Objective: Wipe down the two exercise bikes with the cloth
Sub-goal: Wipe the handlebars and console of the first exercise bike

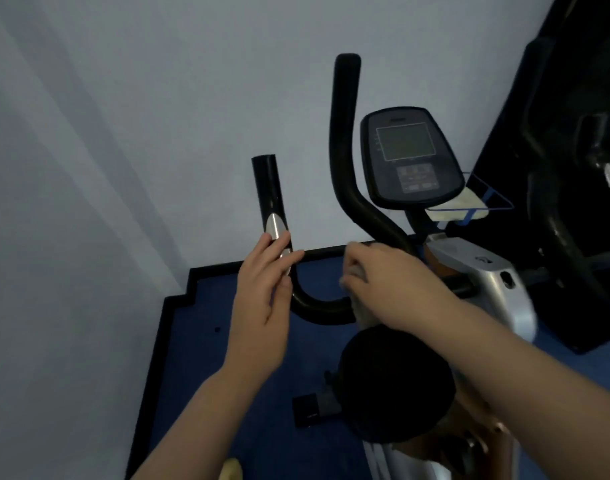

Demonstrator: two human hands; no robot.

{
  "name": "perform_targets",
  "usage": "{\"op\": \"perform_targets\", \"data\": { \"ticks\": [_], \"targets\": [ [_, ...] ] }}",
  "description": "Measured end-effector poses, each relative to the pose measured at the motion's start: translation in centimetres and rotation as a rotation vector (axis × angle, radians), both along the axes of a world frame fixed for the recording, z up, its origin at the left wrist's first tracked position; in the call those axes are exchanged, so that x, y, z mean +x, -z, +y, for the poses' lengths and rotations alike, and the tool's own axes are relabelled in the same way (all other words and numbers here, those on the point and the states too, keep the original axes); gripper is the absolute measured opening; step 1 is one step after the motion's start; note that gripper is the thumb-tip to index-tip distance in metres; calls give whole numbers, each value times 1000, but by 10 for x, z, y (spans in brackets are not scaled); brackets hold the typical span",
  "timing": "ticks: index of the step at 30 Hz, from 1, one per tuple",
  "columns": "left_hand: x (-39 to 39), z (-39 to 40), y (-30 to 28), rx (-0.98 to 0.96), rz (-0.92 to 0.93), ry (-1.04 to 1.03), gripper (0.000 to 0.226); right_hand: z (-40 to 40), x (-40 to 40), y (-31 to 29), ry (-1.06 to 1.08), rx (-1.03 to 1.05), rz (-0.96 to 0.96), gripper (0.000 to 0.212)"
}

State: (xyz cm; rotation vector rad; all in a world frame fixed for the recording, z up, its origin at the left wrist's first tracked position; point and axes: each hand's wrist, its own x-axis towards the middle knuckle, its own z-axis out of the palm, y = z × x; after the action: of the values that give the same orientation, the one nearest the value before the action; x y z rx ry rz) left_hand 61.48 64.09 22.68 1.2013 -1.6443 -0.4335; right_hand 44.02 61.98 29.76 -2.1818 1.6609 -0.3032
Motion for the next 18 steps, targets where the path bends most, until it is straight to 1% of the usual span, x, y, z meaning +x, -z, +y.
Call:
{"op": "perform_targets", "data": {
  "ticks": [2, 3, 4, 6, 8, 9, 10, 11, 12, 13, 14, 15, 16, 17, 18],
  "targets": [
    [5, -5, -3, -39, -3, -13, 34, 8, 7, 2, 55, -47, 95, 9],
    [8, -9, -6, -44, -17, -8, 33, 10, 19, 3, 61, -34, 87, 11],
    [11, -13, -8, -43, -35, 8, 33, 12, 31, 2, 68, 7, 43, 16],
    [21, -19, -13, -49, -75, 69, 28, 17, 47, -5, 138, 163, -124, 26],
    [36, -27, -18, -62, -119, 160, 25, 26, 44, -15, 215, 269, -268, 29],
    [45, -32, -20, -76, -145, 206, 25, 33, 40, -16, 223, 285, -267, 31],
    [54, -37, -22, -95, -168, 249, 25, 42, 40, -16, 232, 275, -214, 38],
    [62, -43, -23, -113, -184, 288, 26, 52, 47, -12, 251, 223, -141, 46],
    [68, -49, -24, -126, -195, 322, 27, 59, 61, -6, 291, 128, -70, 53],
    [71, -55, -24, -136, -203, 347, 28, 61, 77, 3, 354, -10, -9, 54],
    [74, -59, -25, -142, -205, 363, 29, 59, 95, 12, 428, -159, 49, 52],
    [76, -63, -25, -144, -198, 377, 29, 52, 113, 19, 498, -250, 82, 45],
    [77, -67, -25, -140, -190, 396, 30, 46, 125, 22, 566, -287, 49, 39],
    [78, -70, -25, -135, -184, 420, 30, 41, 132, 24, 628, -319, 1, 38],
    [79, -72, -24, -133, -187, 448, 31, 38, 134, 30, 661, -343, -42, 42]
  ]
}}
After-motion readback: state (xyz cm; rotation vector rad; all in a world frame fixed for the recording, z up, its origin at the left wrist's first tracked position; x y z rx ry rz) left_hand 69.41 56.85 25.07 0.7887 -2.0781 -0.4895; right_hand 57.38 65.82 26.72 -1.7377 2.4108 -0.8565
